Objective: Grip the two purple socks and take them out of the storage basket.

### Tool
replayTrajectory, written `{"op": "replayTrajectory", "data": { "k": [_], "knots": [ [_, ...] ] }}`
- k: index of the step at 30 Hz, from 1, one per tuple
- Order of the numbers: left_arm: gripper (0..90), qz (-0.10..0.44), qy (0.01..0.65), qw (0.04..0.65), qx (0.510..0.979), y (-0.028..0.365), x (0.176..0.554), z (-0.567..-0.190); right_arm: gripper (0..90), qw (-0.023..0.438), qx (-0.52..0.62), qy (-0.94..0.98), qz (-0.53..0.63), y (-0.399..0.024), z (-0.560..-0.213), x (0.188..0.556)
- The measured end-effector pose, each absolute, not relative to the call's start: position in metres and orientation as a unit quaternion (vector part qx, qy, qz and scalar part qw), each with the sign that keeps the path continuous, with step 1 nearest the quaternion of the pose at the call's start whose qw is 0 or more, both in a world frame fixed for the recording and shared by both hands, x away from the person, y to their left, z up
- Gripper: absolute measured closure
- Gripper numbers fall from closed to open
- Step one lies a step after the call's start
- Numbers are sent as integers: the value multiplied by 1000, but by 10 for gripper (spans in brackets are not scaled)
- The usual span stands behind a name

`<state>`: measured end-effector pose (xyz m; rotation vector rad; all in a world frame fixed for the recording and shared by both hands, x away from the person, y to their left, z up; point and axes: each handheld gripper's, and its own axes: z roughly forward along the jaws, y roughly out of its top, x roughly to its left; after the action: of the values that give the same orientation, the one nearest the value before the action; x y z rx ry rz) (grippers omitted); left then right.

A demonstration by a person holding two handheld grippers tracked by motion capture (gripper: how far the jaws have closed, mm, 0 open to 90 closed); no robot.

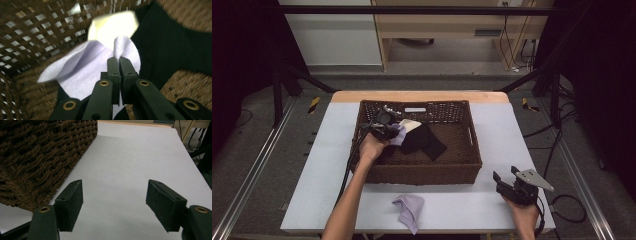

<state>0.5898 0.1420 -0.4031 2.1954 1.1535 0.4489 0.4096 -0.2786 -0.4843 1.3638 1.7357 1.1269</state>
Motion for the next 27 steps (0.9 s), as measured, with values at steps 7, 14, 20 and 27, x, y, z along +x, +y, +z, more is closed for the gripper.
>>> {"op": "replayTrajectory", "data": {
  "k": [7, 14, 20, 27],
  "knots": [
    [869, 184, 432, 366, 804, 150, 583, -391, 300, 328, 519, 663, 429, -278, -484, 410],
    [869, 213, 407, 413, 787, 154, 569, -375, 300, 322, 523, 667, 421, -278, -484, 411],
    [869, 224, 394, 451, 769, 160, 549, -358, 300, 324, 522, 669, 418, -277, -484, 412],
    [869, 231, 360, 493, 757, 167, 518, -341, 300, 326, 522, 668, 419, -277, -484, 411]
  ]
}}
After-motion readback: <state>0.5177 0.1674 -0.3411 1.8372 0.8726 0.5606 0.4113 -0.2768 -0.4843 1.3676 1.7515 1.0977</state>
